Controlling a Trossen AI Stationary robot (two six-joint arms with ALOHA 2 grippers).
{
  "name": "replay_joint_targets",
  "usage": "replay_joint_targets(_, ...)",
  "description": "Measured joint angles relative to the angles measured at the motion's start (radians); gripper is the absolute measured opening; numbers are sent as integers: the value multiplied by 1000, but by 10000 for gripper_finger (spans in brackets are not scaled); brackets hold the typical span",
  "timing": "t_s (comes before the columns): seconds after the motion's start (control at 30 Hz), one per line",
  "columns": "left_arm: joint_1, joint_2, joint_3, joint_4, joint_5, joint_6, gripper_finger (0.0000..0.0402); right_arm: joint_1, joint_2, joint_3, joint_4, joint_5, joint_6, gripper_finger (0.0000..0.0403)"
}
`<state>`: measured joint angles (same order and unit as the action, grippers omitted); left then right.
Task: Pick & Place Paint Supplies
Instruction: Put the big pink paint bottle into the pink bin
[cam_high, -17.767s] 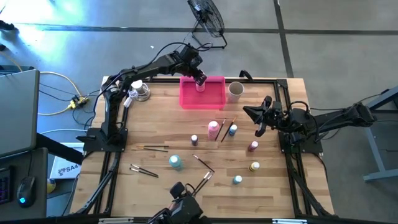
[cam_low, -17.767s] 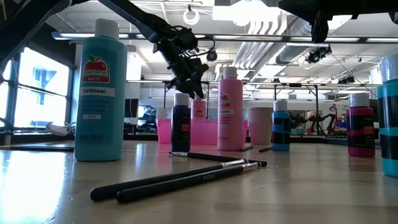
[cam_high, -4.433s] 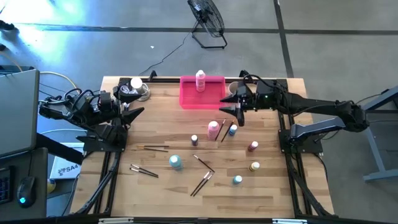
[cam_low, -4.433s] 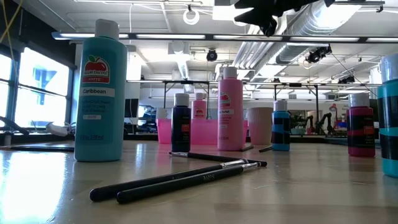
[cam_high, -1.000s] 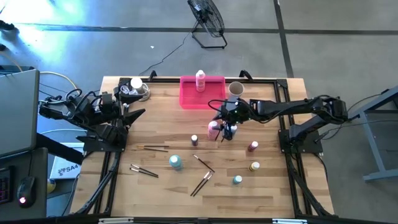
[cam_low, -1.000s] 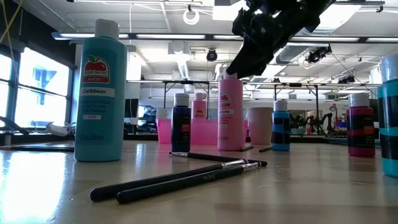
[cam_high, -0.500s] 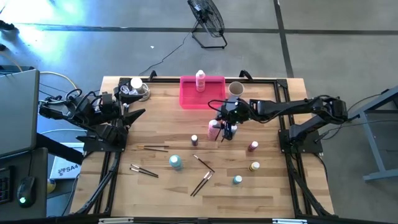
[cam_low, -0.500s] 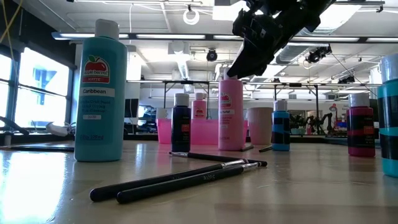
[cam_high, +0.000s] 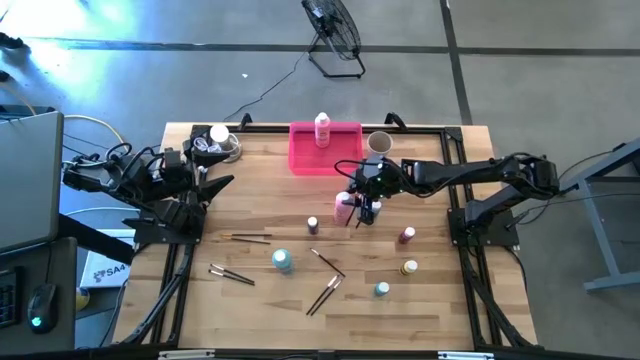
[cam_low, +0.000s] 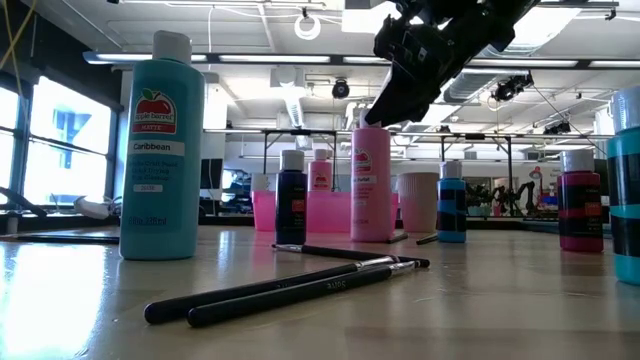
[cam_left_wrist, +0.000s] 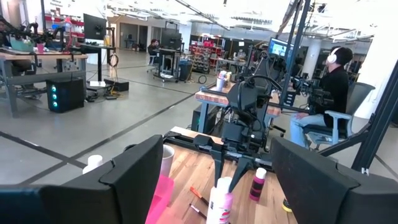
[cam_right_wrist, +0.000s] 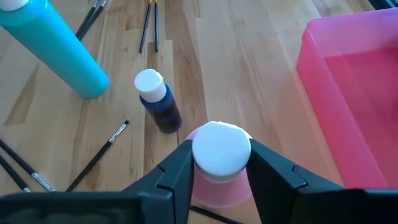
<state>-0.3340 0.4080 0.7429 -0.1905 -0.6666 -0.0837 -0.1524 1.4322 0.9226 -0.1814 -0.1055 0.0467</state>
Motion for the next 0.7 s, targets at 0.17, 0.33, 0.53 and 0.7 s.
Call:
replay_joint_targets(0.17, 0, 0, 0, -1, 0, 0, 294, 0, 0, 0, 0, 0, 0, 129)
replay_joint_targets(0.33, 0, 0, 0, -3, 0, 0, 294, 0, 0, 0, 0, -1, 0, 128)
replay_joint_targets(0.53, 0, 0, 0, -9, 0, 0, 294, 0, 0, 0, 0, -1, 0, 129)
replay_joint_targets(0.7, 0, 0, 0, -19, 0, 0, 294, 0, 0, 0, 0, -1, 0, 130)
